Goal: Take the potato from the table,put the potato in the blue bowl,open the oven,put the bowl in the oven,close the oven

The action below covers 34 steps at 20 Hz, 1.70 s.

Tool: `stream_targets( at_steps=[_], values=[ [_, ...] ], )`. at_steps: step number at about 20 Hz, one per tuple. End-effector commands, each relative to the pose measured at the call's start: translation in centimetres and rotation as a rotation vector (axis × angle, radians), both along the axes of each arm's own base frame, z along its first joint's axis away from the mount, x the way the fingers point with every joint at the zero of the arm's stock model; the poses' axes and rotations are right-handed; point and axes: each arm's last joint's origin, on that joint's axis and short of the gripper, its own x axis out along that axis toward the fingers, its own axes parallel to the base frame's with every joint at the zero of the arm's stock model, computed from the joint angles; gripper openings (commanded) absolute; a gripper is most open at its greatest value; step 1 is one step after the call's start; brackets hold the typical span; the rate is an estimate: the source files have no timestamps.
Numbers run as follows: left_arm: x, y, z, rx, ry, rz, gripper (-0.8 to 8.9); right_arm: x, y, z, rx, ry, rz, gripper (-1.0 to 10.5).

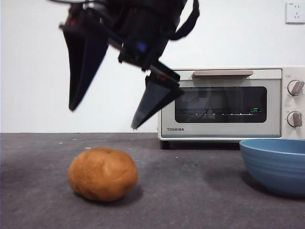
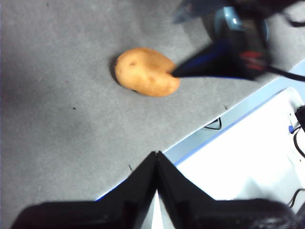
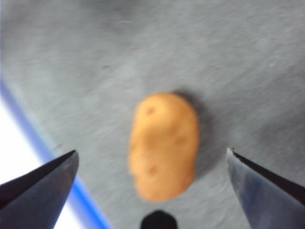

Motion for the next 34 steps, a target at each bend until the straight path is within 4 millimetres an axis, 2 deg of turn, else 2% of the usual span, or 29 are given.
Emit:
stream_targets(
  at_steps=[1, 9, 12, 13, 17, 18, 20, 23, 27, 30, 34],
  values=[
    [-0.8, 0.1, 0.2, 0.011, -0.031, -0.028, -0.05, 0.4, 0.6, -1.3, -0.029, -0.012, 0.029, 6.3],
    [-1.2, 0.2, 0.3, 0.008, -0.044, -0.027, -0.05, 0.8, 2.0, -5.6, -0.130, 0.004, 0.120, 6.3],
    [-1.2, 0.2, 0.3, 0.009, -0.044, -0.027, -0.05, 0.7, 2.5, -6.5, -0.143, 0.015, 0.127, 6.2],
    [-1.2, 0.2, 0.3, 0.009, -0.044, -0.027, -0.05, 0.6, 2.6, -6.5, -0.134, 0.012, 0.118, 5.9],
    [-1.1, 0.2, 0.3, 0.008, -0.052, -0.028, -0.05, 0.3, 2.7, -6.5, -0.140, 0.038, 0.080, 1.2],
    [-1.1, 0.1, 0.3, 0.009, -0.062, -0.032, -0.05, 0.1, 2.7, -6.6, -0.148, 0.051, 0.071, 0.4],
    [-0.9, 0.1, 0.4, 0.014, -0.091, -0.045, -0.05, 0.0, 2.7, -6.5, -0.146, 0.068, 0.031, -0.1],
    [-0.9, 0.1, 0.5, 0.016, -0.102, -0.050, -0.05, 0.0, 2.6, -4.7, -0.124, 0.059, 0.007, -0.1],
    [-0.8, 0.1, 0.5, 0.018, -0.119, -0.056, -0.05, -0.5, 1.6, 0.1, -0.117, -0.008, 0.008, 0.0],
    [-0.8, 0.1, 0.6, 0.018, -0.123, -0.057, -0.05, -1.4, 0.1, 3.1, -0.152, -0.054, -0.004, 0.0],
    [-0.7, 0.1, 0.7, 0.016, -0.139, -0.057, -0.05, -2.9, -2.5, 5.8, -0.248, -0.109, -0.040, 0.0]
  ],
)
